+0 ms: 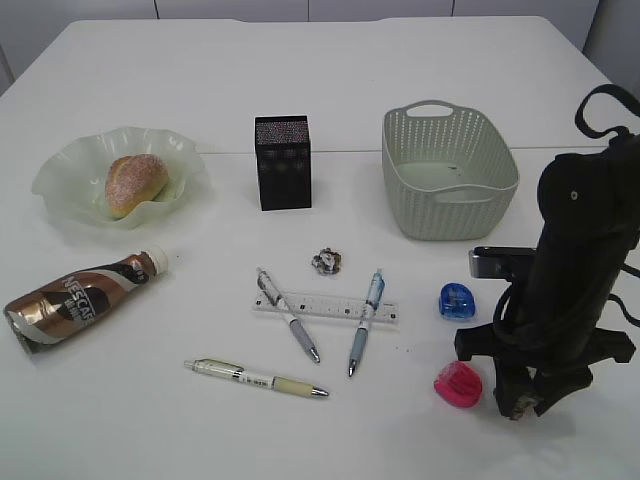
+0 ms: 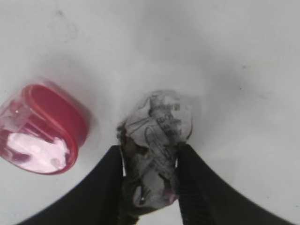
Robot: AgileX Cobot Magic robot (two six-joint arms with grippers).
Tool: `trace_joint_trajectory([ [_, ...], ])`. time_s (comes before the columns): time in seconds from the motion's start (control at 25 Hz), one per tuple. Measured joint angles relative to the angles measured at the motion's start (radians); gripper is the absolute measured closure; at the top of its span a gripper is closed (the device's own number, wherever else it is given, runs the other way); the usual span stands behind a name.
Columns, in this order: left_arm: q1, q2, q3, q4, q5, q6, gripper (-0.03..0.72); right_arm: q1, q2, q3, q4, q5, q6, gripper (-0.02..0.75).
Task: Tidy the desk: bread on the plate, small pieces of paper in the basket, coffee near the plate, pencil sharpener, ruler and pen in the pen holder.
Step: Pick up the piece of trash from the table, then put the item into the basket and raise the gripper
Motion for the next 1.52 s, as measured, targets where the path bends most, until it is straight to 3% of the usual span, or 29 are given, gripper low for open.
trace_joint_trajectory([
  [0.2,0.000,0.000,0.000,0.000,0.000,0.000,0.129,0.000,0.000,0.000,-0.002,-0.002,0.000,0.650],
  [0.4,0.000,0.000,0.000,0.000,0.000,0.000,0.129,0.000,0.001,-0.023,-0.026,0.024,0.000,0.731],
  [0.84,0.000,0.000,0.000,0.000,0.000,0.001,0.129,0.000,-0.024,-0.291,-0.036,0.340,-0.035,0.739],
  [1.04,0.000,0.000,0.000,0.000,0.000,0.001,0.129,0.000,-0.024,-0.476,-0.047,0.360,-0.041,0.740],
  [1.28,0.000,0.000,0.000,-0.002,0.000,0.001,0.129,0.000,-0.024,-0.678,-0.156,0.371,-0.041,0.740],
  [1.52,0.000,0.000,0.000,-0.018,0.000,0.001,0.129,0.000,0.003,-0.793,-0.234,0.225,-0.041,0.740],
])
